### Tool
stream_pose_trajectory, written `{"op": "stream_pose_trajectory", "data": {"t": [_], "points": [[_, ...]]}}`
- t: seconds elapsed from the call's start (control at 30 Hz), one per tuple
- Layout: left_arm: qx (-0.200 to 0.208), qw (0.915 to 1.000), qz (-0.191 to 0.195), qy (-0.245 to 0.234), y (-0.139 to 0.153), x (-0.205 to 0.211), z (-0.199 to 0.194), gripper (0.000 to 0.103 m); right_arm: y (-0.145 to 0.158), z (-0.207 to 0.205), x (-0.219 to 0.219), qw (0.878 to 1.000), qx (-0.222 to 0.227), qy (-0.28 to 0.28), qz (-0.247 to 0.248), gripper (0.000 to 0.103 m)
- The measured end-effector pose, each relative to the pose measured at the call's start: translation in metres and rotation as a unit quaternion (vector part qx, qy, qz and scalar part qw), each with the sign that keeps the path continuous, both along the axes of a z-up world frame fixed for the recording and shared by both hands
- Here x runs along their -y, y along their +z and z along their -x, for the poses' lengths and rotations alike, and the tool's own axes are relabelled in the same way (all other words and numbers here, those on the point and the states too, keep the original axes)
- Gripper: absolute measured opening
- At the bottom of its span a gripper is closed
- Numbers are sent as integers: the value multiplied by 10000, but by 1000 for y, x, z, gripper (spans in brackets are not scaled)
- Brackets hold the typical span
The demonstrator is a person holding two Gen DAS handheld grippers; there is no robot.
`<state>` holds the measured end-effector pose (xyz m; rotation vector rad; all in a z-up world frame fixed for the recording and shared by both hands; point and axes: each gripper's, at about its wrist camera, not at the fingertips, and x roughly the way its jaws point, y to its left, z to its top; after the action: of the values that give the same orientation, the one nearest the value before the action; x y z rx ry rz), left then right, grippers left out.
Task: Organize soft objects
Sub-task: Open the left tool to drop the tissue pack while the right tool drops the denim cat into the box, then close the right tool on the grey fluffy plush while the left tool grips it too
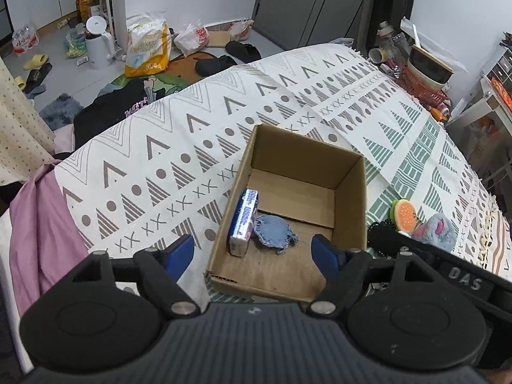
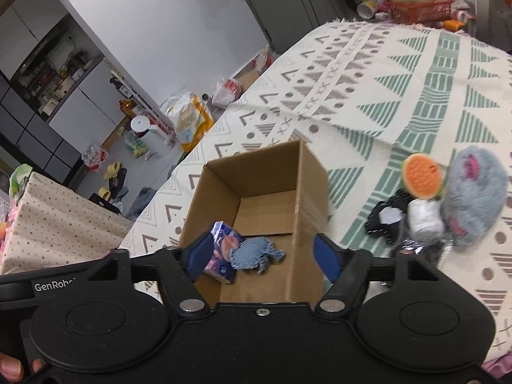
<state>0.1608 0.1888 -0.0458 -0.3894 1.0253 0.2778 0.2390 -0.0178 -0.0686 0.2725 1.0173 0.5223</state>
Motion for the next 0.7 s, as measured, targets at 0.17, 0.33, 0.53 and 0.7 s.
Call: {"op": "stream_pose_trajectory", "data": {"t": [0.17,0.33,0.53,0.7], "points": [[139,9998,-77,-96,7,12,1,89,10,1,25,9997,211,-126,-83,92],[350,9993,-74,-145,14,26,0,102,17,2,54,9985,342,-316,-300,103],[548,9982,-17,-263,20,46,-4,102,19,3,84,9974,465,-447,-332,103],[655,9970,207,-366,20,62,-8,102,18,5,106,9966,573,-541,-249,103]]}}
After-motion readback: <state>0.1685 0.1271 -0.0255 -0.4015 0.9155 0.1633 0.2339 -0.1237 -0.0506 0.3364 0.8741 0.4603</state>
